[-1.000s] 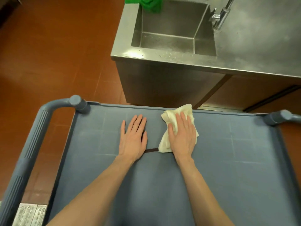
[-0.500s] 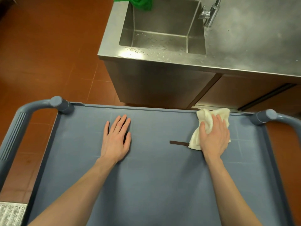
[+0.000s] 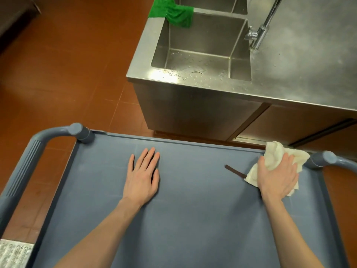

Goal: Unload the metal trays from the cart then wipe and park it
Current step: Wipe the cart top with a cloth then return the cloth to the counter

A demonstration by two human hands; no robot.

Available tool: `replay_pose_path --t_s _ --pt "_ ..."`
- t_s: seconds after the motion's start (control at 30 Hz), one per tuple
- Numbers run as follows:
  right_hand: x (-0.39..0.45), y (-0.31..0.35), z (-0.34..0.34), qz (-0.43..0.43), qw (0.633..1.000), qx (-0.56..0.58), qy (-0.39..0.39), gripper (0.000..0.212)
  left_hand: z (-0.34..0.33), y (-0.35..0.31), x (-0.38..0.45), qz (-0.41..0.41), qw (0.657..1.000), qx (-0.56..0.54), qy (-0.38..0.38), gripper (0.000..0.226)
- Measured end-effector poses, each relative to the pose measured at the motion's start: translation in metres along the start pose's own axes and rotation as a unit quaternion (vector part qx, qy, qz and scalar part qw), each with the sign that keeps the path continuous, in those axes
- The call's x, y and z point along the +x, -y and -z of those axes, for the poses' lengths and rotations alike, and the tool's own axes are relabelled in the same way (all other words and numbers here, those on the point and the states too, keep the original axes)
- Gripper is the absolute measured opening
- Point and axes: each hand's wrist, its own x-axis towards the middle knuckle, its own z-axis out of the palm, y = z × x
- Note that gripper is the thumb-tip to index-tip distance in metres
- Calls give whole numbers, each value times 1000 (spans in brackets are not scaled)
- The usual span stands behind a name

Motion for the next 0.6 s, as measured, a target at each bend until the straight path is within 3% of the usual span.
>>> replay_pose_path --t_s 0.23,0.4,0.5,0.6 --pt "-44 26 -7 52 997 64 7 19 -5 2 -1 -3 1000 12 5 58" --pt "-113 82 0 18 963 249 97 25 4 -5 0 14 999 -10 32 58" --pt "-148 110 11 -61 892 411 181 24 15 -12 2 38 996 -67 50 57" --pt "-169 133 26 -190 756 581 234 23 29 -24 -2 79 979 -182 38 50"
